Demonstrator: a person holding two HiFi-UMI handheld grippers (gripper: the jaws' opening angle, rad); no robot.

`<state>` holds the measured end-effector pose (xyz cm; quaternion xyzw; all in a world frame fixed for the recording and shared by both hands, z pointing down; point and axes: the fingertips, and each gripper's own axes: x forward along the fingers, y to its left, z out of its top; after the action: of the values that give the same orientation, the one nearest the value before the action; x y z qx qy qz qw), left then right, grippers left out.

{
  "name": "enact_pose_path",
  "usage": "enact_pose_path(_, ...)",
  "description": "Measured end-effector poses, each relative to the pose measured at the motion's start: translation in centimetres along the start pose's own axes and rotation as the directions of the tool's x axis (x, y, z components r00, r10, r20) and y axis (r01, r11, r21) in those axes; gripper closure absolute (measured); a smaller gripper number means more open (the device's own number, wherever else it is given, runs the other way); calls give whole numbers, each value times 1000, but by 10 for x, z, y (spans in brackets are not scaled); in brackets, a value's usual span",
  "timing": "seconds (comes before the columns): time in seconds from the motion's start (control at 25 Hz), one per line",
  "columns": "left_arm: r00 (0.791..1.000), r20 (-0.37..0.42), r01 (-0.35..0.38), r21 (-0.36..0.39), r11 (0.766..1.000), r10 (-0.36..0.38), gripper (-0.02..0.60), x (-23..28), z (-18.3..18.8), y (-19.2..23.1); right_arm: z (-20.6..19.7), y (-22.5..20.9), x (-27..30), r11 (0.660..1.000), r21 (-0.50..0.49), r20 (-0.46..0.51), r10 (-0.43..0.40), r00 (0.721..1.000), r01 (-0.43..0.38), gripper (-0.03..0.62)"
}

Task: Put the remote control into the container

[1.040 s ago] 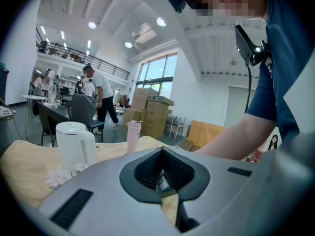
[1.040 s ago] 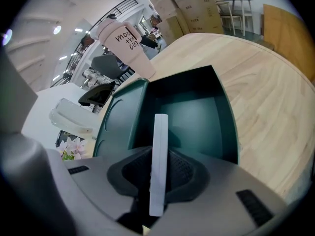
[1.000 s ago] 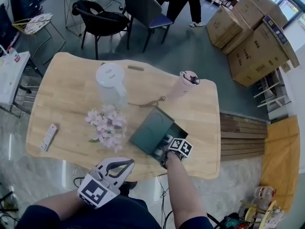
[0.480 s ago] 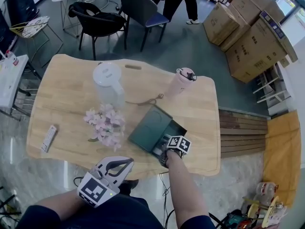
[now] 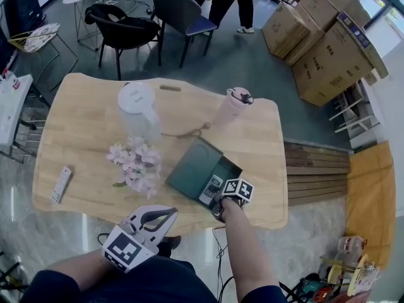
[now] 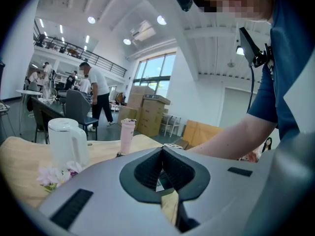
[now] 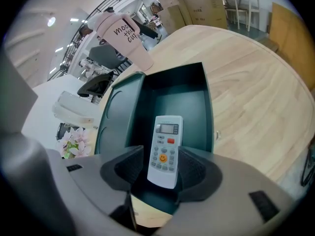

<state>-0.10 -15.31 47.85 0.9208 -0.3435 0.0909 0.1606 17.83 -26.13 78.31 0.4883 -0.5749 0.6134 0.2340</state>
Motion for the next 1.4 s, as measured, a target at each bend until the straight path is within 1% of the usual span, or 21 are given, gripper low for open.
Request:
enact_pose_path(0.12,1000,0,13,12,1000,-13,569,1,2,-4,-1,-1,-8,1000,1,18,13,1000,-13,385)
enact_pose_path(0.24,1000,3,28,34,999,-28,569,2,5,-8,-2,7,-22,998,-4,79,58,995,-58,385)
enact_pose_path(0.36,999,7,41,22,999,-41,569,3,8,-13,-3,22,-43,993,-35,165,118,979,-113,386)
enact_pose_path(0.44,999,9,53,28,998,-53,569,3,10,-18,-5,31,-58,989,-91,223,137,965,-119,387)
enact_pose_path(0.64,996,11,84,57,995,-85,569,2,14,-30,-15,51,-96,964,-258,350,159,923,-68,395)
enact_pose_path(0.84,993,5,120,102,988,-121,569,-1,13,-41,-29,71,-132,914,-406,468,202,860,7,452)
enact_pose_path(0.92,992,7,128,91,988,-129,569,-2,17,-46,-36,78,-146,895,-445,499,214,840,37,473)
enact_pose_path(1.0,990,6,141,104,984,-142,569,-3,18,-50,-45,85,-158,876,-478,517,230,825,55,496)
enact_pose_path(1.24,985,18,168,142,976,-172,569,-7,18,-58,-78,111,-189,836,-545,551,296,780,67,547)
enact_pose_path(1.4,982,-1,184,157,970,-186,569,-10,18,-64,-99,131,-210,804,-590,570,347,745,77,567)
